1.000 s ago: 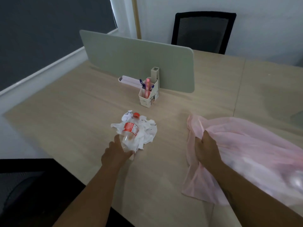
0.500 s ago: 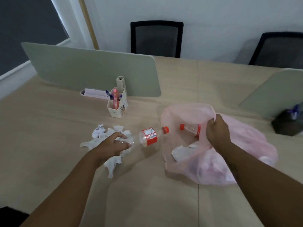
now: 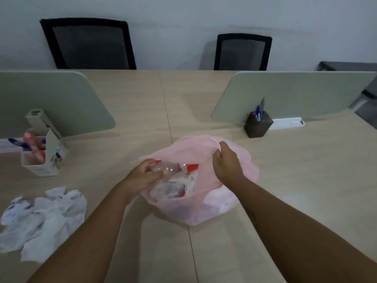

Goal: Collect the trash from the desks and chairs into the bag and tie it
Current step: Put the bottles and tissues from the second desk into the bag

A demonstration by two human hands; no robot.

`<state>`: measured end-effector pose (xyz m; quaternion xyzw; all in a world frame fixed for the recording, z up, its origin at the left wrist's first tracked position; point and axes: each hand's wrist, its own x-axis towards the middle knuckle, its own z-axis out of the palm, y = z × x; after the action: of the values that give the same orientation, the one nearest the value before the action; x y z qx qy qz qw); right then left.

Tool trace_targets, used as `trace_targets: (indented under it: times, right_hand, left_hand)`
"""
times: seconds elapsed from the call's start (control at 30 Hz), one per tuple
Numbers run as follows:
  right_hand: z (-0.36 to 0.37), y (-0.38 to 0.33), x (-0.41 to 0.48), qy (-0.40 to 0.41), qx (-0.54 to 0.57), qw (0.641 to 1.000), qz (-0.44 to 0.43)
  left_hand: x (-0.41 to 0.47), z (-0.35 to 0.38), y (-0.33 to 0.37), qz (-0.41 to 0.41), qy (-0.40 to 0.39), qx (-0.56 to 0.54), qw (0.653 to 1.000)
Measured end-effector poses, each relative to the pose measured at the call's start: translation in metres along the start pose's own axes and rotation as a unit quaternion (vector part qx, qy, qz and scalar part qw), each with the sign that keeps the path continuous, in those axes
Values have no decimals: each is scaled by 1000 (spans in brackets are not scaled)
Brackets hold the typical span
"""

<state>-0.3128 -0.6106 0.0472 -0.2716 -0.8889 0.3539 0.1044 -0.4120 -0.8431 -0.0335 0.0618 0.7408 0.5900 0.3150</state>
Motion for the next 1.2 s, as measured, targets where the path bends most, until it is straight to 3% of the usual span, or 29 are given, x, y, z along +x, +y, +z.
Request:
trace_targets:
  times: [0.1,0.33,0.5,0.63,1.03,1.13,1.2]
  right_hand:
    - [1,-3,3,-19,0,1000,-10]
    - [57,-39,-9,-111,35,990,-81]
    - [111,-69,-28,-180,43,976,-117]
    - [152,-86,-45,-228,22,965,-130]
    - [190,-64,-42,-256,-15,956,-142]
    - [193,-65,-38,-252,-6,959,-133]
    - [193,-68,-34,-243,-4,960,-136]
  left_hand:
    - [3,2,2,0,23,62,998]
    - [-44,-56,-18,-22,217,144,965]
    - [-103,-116,-64,-159,268,385,869]
    - [-144,-135,-99,-264,268,421,825]
    - [-120,-167,-130,-252,241,438,829]
    - [-118,-161,-137,-190,285,465,816]
    - [-118,-158,-135,-167,275,448,834]
